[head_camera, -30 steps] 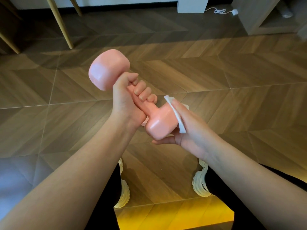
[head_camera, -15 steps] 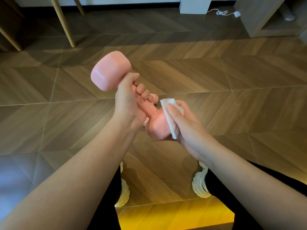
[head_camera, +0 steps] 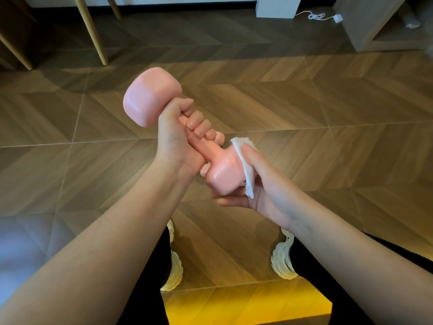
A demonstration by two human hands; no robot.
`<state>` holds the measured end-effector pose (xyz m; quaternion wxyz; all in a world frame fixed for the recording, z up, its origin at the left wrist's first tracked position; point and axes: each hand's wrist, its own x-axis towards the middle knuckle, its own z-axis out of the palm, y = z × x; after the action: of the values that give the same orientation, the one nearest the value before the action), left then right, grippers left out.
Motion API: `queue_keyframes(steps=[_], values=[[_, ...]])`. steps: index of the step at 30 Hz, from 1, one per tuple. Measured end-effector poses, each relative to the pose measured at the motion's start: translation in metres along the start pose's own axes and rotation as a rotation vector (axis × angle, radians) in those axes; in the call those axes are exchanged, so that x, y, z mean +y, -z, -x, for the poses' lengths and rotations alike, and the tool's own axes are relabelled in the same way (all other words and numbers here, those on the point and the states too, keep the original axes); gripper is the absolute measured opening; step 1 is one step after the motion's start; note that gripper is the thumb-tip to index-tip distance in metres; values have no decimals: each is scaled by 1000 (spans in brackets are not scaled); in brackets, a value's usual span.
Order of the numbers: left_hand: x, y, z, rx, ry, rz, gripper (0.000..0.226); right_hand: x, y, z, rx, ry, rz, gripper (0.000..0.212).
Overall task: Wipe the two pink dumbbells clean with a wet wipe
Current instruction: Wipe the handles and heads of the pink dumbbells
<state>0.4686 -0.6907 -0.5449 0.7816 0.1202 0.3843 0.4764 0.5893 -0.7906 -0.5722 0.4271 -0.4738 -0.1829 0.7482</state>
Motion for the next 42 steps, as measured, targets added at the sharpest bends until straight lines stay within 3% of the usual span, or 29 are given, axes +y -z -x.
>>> queue_keyframes(steps=[4, 6, 8, 11, 14, 20, 23, 27, 30, 33, 35, 39, 42], values=[[-1, 0, 0, -52, 0, -48, 36, -6, 2, -1, 45, -104, -98, 78], [-1, -1, 1, -73, -3, -94, 37, -2, 6, -2, 123, -66, 28, 63], [-3, -1, 2, -81, -20, -158, 37, 1, 9, -3, 329, 122, 283, 49], [-7, -3, 4, -73, -46, -232, 38, 5, 16, 0, 550, 572, 586, 40], [-7, -3, 6, -65, -33, -239, 41, 8, 20, 3, 447, 806, 758, 9], [-1, 3, 4, -41, 4, -181, 38, 8, 31, 17, 75, 862, 858, 29], [-1, 6, 1, -37, 13, -189, 38, 8, 31, 19, -3, 822, 960, 34], [-3, 7, -1, -46, 26, -218, 36, 4, 31, 19, 43, 823, 1080, 49], [-5, 9, -2, -58, 40, -257, 35, 4, 34, 16, 66, 885, 1381, 59], [-16, 12, -2, -59, 48, -316, 37, 7, 31, 8, 92, 805, 1598, 66], [-25, 10, -2, -68, 66, -347, 40, 10, 30, 4, 135, 795, 1655, 63], [-26, 6, -7, -59, 63, -378, 36, 15, 35, 6, 270, 948, 1608, 49], [-25, 8, -8, -72, 84, -378, 37, 19, 36, 3, 209, 900, 1579, 53]])
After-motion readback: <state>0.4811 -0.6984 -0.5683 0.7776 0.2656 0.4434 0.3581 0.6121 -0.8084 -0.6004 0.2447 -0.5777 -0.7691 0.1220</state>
